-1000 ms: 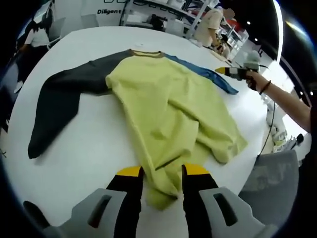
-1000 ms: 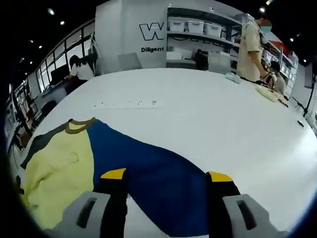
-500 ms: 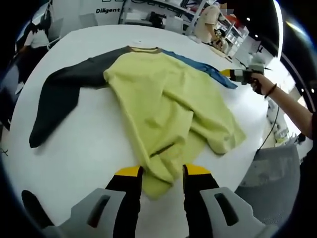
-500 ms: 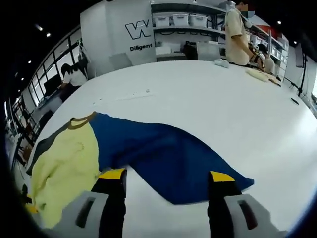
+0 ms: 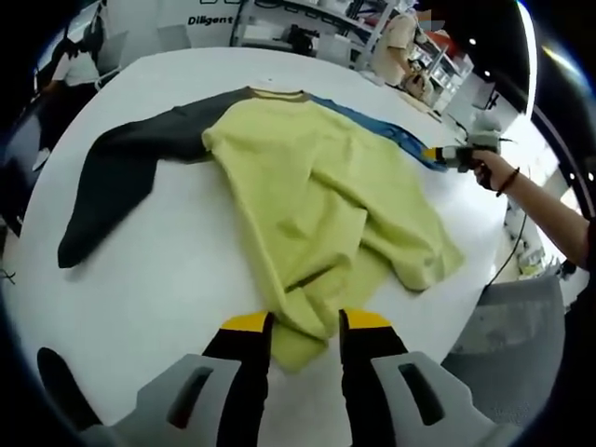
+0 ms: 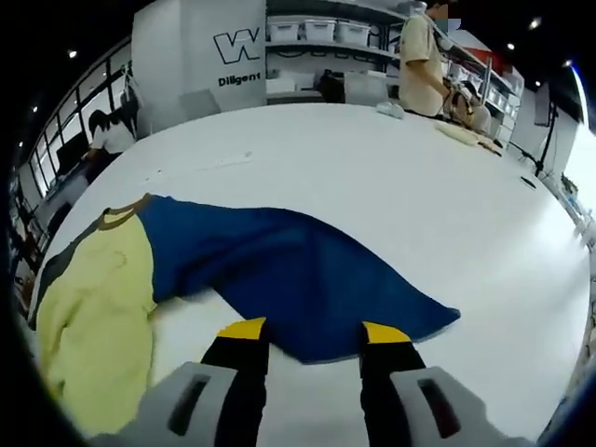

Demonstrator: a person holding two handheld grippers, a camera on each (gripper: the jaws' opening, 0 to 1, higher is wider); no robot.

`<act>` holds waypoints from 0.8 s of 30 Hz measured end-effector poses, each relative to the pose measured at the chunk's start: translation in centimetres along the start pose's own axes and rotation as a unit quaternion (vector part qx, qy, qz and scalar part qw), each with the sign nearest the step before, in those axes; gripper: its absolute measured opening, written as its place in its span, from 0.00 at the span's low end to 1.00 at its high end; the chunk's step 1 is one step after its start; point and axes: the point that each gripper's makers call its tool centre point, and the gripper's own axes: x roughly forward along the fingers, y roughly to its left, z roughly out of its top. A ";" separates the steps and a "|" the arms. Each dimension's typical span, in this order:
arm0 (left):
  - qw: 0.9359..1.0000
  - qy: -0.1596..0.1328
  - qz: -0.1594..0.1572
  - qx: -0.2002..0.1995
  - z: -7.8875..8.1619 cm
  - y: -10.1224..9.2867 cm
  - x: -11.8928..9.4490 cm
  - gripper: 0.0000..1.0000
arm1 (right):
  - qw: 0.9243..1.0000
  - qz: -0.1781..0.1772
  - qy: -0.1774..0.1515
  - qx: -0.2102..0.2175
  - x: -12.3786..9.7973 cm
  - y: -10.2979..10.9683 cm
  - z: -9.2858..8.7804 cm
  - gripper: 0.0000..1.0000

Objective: Fold the garment on the visible template until the final outline fits inside the template.

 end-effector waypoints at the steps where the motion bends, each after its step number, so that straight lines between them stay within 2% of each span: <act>1: 1.000 0.001 0.000 0.000 0.0 0.0 0.0 0.27 | 1.000 -0.005 0.002 -0.002 0.1 -0.2 -0.2 0.30; 6: 1.000 0.000 0.002 -0.001 0.0 0.1 0.0 0.26 | 1.000 -0.005 -0.012 0.011 0.3 -0.2 0.0 0.27; 9: 1.000 0.001 0.003 -0.001 0.0 0.1 0.1 0.25 | 1.000 -0.018 -0.013 -0.003 0.4 -0.8 0.1 0.18; 14: 1.000 0.003 0.002 0.000 0.0 0.1 0.2 0.25 | 1.000 -0.018 -0.013 -0.001 0.5 -1.0 0.0 0.11; 17: 1.000 0.003 0.002 0.001 -0.1 0.1 0.2 0.24 | 0.999 -0.027 -0.013 -0.015 0.6 -1.5 0.0 0.03; 18: 1.000 0.004 0.002 0.000 -0.1 0.1 0.2 0.24 | 0.999 -0.033 -0.011 -0.034 0.6 -1.8 0.0 0.00; 24: 1.000 0.005 0.003 0.001 -0.1 0.1 0.2 0.23 | 0.999 -0.026 -0.010 -0.044 0.7 -2.0 0.2 0.00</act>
